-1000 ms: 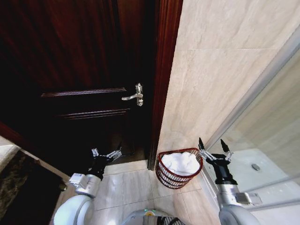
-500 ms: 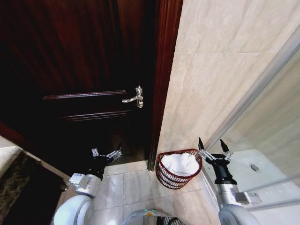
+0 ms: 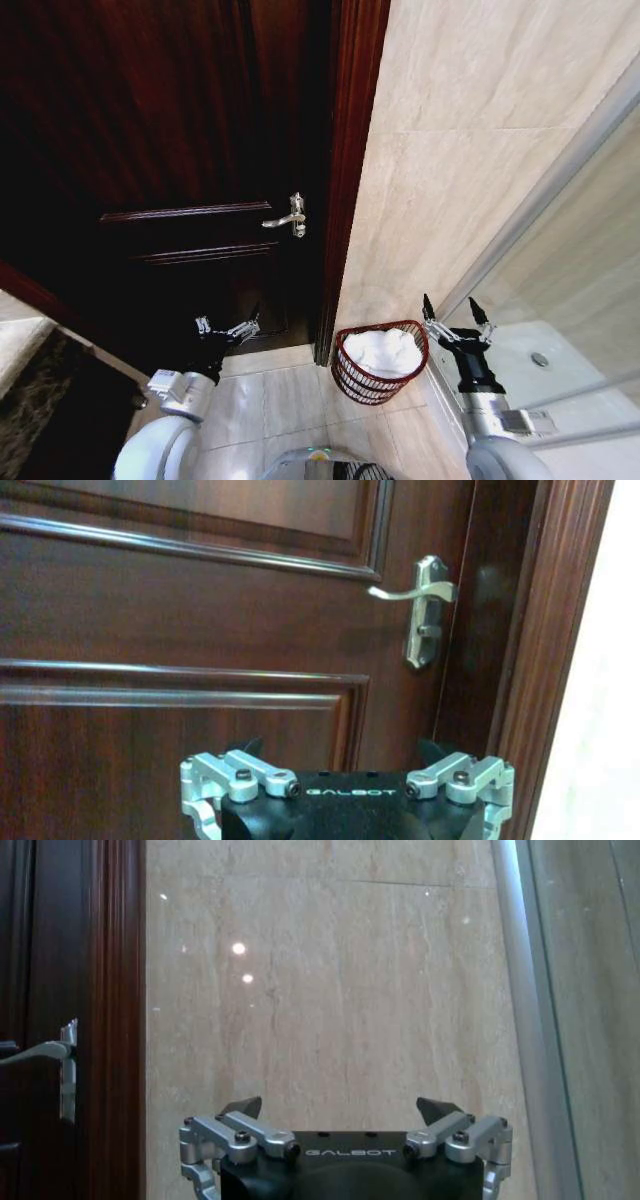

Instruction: Discard the used towel into the hamper.

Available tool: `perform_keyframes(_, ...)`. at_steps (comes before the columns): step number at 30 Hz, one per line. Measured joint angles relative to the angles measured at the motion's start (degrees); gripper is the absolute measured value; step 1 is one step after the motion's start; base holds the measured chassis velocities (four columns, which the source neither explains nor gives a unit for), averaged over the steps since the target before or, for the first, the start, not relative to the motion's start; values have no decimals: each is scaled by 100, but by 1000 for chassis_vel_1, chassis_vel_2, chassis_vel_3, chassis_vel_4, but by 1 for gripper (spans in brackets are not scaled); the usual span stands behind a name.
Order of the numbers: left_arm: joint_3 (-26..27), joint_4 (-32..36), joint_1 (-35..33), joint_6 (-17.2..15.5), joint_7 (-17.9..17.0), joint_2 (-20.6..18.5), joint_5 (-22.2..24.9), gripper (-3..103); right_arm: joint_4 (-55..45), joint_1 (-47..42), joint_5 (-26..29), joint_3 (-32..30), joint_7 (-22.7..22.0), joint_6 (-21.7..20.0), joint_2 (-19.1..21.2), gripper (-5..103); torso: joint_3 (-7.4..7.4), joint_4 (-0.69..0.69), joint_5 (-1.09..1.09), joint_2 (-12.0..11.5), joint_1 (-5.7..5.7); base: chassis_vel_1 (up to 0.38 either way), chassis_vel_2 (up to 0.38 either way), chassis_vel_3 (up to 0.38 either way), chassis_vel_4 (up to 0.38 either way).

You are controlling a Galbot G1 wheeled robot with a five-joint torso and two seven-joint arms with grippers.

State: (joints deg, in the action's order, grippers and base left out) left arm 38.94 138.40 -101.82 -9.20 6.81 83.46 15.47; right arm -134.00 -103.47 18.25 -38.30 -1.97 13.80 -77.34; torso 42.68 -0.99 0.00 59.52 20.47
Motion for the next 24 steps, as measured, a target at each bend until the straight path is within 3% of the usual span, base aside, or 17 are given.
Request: perform_keyframes(24,0,0,0,0,0,0,0,100,1,1,1,0,1,0,1,100,399,0,0,736,334,0,0,0,0)
